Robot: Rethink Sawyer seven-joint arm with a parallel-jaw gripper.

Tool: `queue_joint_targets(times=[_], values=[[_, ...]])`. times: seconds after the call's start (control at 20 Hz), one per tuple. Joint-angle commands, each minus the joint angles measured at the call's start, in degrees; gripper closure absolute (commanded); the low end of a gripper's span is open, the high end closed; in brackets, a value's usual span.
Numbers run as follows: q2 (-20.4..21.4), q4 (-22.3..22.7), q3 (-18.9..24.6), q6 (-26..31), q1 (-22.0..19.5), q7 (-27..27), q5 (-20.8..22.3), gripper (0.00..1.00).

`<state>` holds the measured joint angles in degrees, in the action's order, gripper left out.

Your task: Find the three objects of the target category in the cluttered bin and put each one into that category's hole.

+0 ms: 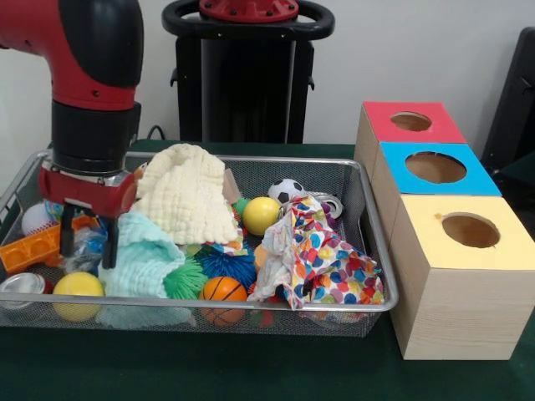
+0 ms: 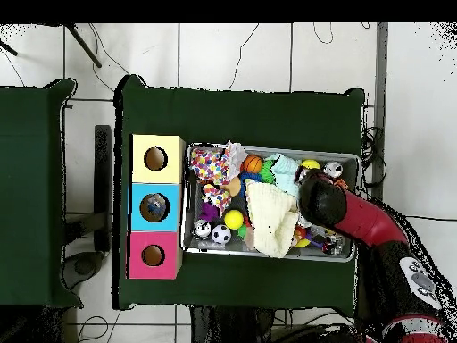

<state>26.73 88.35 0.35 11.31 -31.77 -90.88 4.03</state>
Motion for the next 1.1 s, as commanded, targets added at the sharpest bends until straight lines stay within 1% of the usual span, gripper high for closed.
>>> queue_joint_targets(times=[0.05, 0.3, 0.5, 0.6, 0.75, 0.9, 1.1], values=[[-2.13, 5.85, -3.28, 1.17, 3.15, -19.23, -6.9, 0.0], [-2.21, 6.2, -3.8, 1.91, 3.72, -19.1, -8.98, 0.0], [-3.05, 5.06, -4.15, 1.23, 3.9, -18.73, -9.51, 0.0], [-3.23, 4.38, -4.97, 2.47, 4.44, -18.86, -10.35, 0.0], [-3.57, 3.49, -5.62, 2.12, 4.62, -18.59, -10.86, 0.0], [-3.55, 2.24, -7.51, 2.0, 5.61, -18.23, -11.17, 0.0], [-0.7, 0.56, -10.25, 7.69, 6.99, -16.66, -11.56, 0.0]])
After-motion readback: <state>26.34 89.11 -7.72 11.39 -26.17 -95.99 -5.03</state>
